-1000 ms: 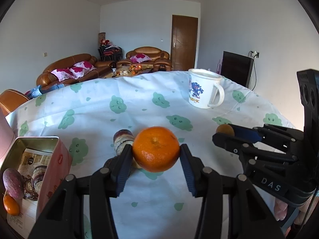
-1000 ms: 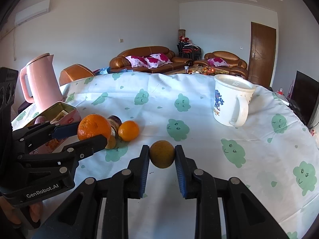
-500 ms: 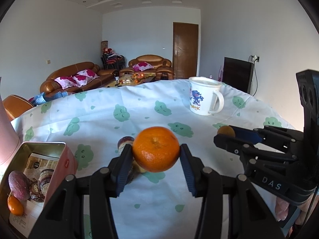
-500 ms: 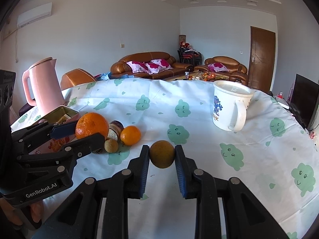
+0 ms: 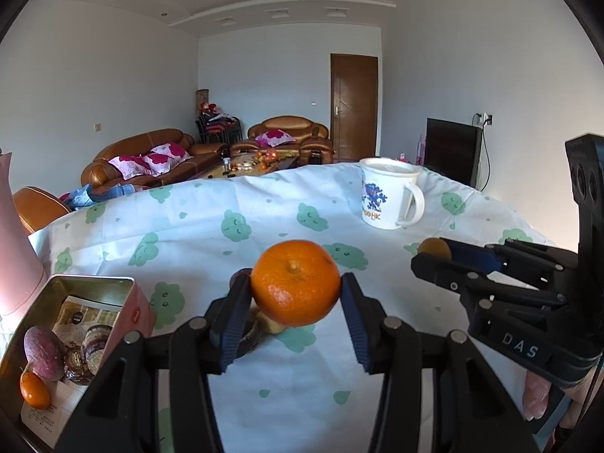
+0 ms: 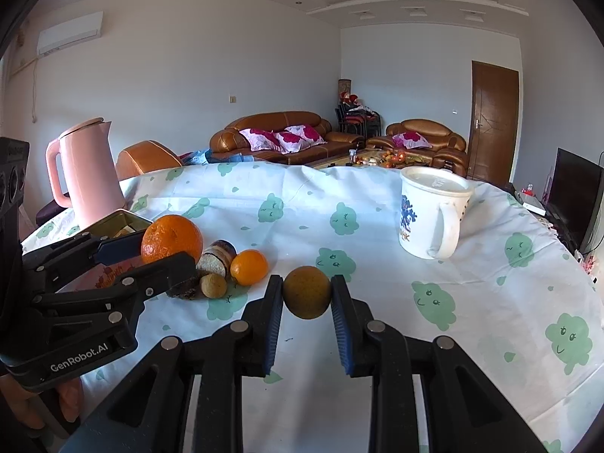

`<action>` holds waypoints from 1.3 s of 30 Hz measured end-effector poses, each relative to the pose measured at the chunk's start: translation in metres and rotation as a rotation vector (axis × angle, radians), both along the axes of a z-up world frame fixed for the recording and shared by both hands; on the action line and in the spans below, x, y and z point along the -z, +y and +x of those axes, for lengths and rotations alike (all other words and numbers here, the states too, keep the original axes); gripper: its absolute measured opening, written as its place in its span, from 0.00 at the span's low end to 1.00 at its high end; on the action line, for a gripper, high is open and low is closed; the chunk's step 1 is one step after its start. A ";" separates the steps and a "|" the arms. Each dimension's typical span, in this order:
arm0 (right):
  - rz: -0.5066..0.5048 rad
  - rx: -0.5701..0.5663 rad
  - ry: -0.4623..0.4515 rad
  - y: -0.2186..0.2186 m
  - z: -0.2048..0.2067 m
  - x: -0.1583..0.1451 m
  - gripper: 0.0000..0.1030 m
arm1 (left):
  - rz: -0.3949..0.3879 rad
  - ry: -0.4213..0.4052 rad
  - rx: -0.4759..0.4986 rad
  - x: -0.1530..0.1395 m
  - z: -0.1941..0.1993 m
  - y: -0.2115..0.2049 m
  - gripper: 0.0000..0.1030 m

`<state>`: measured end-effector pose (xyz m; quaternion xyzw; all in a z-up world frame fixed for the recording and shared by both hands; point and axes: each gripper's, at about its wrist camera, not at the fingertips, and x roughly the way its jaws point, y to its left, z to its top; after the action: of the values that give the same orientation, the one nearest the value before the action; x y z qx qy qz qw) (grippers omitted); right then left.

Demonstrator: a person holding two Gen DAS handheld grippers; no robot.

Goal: Organize fruits
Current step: 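Lift the orange with the left gripper while the right gripper lifts the yellow fruit toward the tin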

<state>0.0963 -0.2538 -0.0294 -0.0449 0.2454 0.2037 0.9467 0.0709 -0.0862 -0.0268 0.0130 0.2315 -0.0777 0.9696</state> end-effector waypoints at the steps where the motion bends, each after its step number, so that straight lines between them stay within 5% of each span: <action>1: 0.002 -0.001 -0.005 0.000 -0.001 -0.001 0.26 | 0.000 -0.003 -0.001 0.000 -0.001 0.000 0.48; 23: 0.038 -0.012 -0.107 -0.006 -0.018 -0.009 0.26 | -0.006 -0.098 -0.035 -0.008 -0.017 0.004 0.48; 39: 0.043 -0.039 -0.093 0.008 -0.024 -0.020 0.26 | -0.025 -0.064 -0.076 -0.011 -0.022 0.031 0.48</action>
<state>0.0727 -0.2456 -0.0092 -0.0388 0.1956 0.2252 0.9537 0.0485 -0.0550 -0.0162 -0.0055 0.1999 -0.0434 0.9788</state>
